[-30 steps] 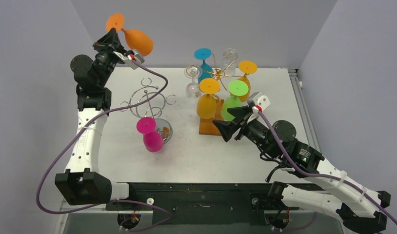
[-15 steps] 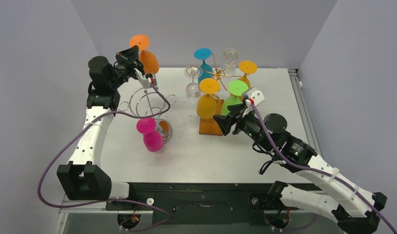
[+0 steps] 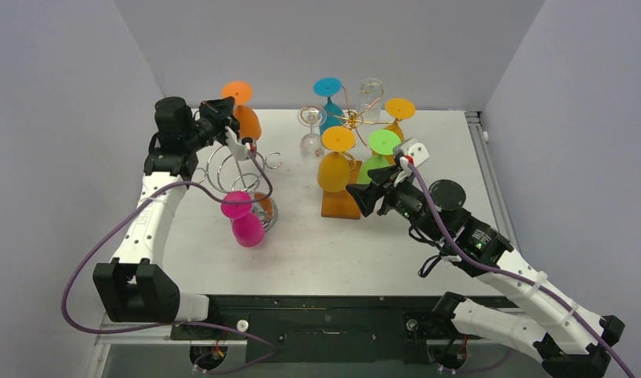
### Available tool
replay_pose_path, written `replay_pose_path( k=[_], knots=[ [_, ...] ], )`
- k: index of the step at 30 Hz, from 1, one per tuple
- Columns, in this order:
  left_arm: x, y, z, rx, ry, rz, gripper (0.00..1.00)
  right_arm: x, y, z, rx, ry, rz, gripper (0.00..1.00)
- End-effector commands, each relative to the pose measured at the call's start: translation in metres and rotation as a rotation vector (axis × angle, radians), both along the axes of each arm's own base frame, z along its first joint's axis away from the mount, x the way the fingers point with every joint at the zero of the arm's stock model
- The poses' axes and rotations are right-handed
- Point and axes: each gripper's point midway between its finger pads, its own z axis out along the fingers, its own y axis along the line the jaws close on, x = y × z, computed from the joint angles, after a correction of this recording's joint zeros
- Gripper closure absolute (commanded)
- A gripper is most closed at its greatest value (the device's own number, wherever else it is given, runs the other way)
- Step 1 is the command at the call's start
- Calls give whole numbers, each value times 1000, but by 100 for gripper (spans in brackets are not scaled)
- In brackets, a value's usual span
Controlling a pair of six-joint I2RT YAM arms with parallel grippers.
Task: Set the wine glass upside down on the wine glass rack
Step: Turn the wine glass upside down at the wine rack.
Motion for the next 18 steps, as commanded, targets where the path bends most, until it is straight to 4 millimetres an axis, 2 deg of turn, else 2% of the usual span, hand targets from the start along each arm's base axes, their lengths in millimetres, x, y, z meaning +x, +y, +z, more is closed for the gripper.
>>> replay_pose_path(
  k=[1,6,14,18],
  knots=[
    [-15,-3,-7,59,55,-11,100,-1,2,2,24,1,21,42],
    [-17,0,-18,83,118,35,100,-1,1,0,17,9,19,42],
    [-17,5,-4,-69,53,121,90,-1,3,-4,12,26,27,43],
    [-18,18,-8,-64,124,201,90,-2,3,-4,10,30,30,43]
  ],
)
